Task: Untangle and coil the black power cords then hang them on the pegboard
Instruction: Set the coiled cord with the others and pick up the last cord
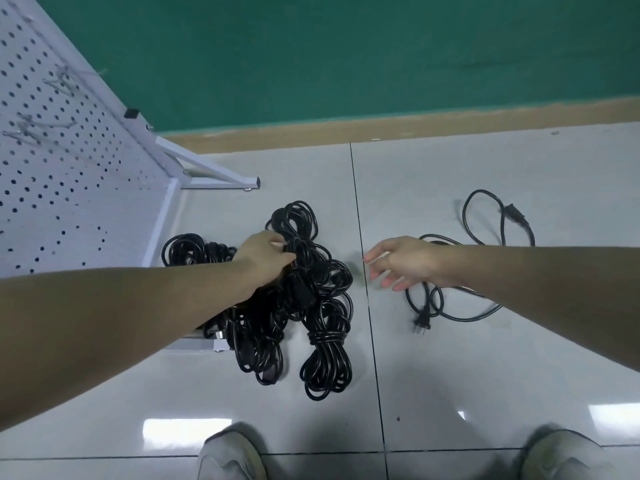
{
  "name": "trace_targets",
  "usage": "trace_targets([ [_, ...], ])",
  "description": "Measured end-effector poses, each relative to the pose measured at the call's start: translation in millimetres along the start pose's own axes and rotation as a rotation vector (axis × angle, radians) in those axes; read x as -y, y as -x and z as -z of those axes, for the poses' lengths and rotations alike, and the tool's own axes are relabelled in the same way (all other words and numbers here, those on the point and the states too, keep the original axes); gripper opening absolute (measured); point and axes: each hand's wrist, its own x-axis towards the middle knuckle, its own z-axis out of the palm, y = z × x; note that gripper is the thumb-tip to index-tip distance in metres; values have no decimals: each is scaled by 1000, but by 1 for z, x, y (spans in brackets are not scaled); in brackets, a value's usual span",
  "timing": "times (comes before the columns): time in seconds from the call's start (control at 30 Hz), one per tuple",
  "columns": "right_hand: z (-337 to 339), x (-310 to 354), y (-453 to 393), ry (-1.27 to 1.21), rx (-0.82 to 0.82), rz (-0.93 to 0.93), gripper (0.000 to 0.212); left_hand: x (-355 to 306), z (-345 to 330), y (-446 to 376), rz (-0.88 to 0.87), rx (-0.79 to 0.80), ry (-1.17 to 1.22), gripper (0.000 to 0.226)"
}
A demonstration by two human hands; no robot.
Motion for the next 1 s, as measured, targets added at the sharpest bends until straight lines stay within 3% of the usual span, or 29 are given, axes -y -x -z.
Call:
trace_targets([
  [0.13, 14, -7, 12, 18, -25, 22, 18, -24, 5, 10, -221, -93, -184, 17],
  [0.3, 33, -28, 28, 91, -89, 47, 22, -58, -17, 23, -399, 63, -255, 10],
  [0.57, 62, -87, 13, 841, -134, 181, 32, -86, -127, 21, -493, 368, -447, 16],
  [0.7, 66, -106, 3, 1122, -29, 215, 41, -80, -176, 11, -476, 459, -527, 16],
  [0.8, 63, -123, -7, 1370, -47, 273, 39, -73, -203, 5, -483, 511, -583, 32],
  [0.9, 55, -137, -17, 1326, -253, 517, 17, -67, -215, 3, -533, 515, -656, 43],
  [1.0, 62, -140, -13, 1152, -322, 724, 19, -64, -210, 2, -600, 489, -730, 28],
])
